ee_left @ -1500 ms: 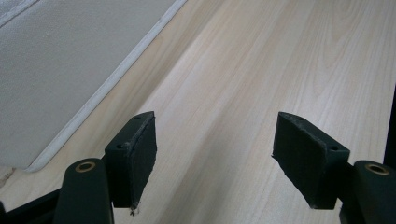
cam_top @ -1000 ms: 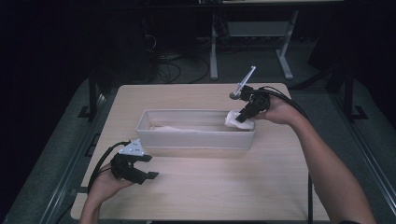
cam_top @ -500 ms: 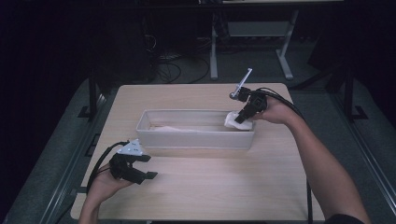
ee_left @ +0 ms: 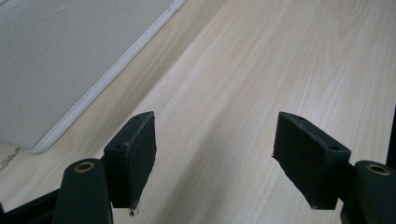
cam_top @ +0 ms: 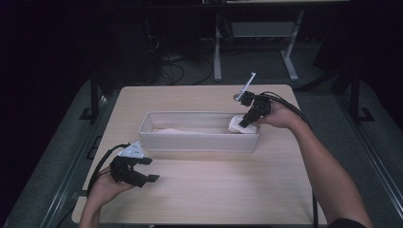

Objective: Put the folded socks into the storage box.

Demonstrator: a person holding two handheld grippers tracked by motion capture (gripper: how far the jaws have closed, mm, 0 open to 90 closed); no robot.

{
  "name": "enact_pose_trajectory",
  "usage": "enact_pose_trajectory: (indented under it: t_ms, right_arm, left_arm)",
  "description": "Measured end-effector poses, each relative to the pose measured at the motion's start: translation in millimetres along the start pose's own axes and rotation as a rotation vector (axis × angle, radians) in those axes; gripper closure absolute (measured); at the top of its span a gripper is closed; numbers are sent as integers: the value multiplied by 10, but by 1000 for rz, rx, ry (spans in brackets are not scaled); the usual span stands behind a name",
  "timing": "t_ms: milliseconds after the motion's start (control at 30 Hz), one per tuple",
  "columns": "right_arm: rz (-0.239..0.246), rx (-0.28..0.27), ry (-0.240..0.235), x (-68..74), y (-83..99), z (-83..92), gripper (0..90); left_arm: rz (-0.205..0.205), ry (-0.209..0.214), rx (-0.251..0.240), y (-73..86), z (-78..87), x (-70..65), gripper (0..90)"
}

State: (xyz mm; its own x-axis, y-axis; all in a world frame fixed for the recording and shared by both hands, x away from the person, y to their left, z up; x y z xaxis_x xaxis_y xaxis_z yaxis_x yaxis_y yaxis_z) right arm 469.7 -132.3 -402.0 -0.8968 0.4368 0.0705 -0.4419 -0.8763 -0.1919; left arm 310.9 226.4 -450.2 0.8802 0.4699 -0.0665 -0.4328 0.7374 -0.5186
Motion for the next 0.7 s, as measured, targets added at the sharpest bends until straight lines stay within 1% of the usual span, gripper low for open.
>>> enact_pose_trajectory:
  t_ms: [33, 167, 400, 500, 567, 700]
  right_arm:
    - [1, 0, -3, -1, -2, -9, 755]
    - [1, 1, -4, 0, -1, -36, 755]
    - [-19, 0, -15, -20, 28, -127, 755]
    - [-21, 9, -18, -26, 44, -184, 755]
    - [-21, 11, -18, -29, 47, -193, 755]
    - [-23, 4, -22, -39, 53, -214, 754]
  left_arm:
    - [5, 0, -3, 1, 2, -2, 293]
    - [5, -3, -4, 9, 13, 2, 293]
    - [10, 5, -2, 18, -4, 0, 293]
    - [1, 4, 0, 14, 2, 1, 293]
    - [4, 4, -2, 10, 5, -4, 293]
    - [2, 5, -1, 13, 3, -1, 293]
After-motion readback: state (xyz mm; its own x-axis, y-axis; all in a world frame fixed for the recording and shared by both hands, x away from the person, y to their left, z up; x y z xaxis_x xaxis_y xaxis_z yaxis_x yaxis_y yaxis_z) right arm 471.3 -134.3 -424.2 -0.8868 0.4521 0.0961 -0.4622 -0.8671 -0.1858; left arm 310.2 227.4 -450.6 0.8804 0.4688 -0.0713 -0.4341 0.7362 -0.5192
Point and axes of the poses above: each handheld gripper's, and its own axes: z roughly backward along the jaws, y roughly out of its underside, x roughly to its left, the point moved 6 cm from there along -z, roughly forward along the jaws, and after that the axes turned 9 degrees about x, right-handed, at the moved point
